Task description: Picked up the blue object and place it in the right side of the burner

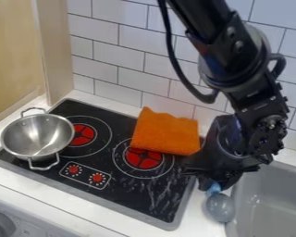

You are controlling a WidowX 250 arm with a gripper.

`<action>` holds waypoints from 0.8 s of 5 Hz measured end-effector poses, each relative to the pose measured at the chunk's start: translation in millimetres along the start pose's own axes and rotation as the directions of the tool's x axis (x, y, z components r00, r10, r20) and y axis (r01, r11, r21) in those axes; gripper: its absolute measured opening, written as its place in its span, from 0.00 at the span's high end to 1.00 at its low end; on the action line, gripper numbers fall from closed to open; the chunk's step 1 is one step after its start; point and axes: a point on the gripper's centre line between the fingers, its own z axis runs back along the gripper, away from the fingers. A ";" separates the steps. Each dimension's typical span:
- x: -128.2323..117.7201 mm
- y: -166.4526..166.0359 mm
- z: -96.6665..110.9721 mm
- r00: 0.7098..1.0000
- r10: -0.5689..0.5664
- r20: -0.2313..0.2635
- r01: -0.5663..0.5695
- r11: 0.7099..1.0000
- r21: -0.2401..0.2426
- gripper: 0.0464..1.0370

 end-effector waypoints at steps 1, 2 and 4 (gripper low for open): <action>-1.2 -6.8 -1.9 1.000 -0.010 -0.009 0.010 1.000 -0.007 0.70; -6.3 -6.4 -2.3 0.999 -0.030 -0.042 0.029 1.000 -0.006 0.39; -5.1 -4.3 -2.0 0.999 -0.007 -0.036 0.007 1.000 0.008 0.03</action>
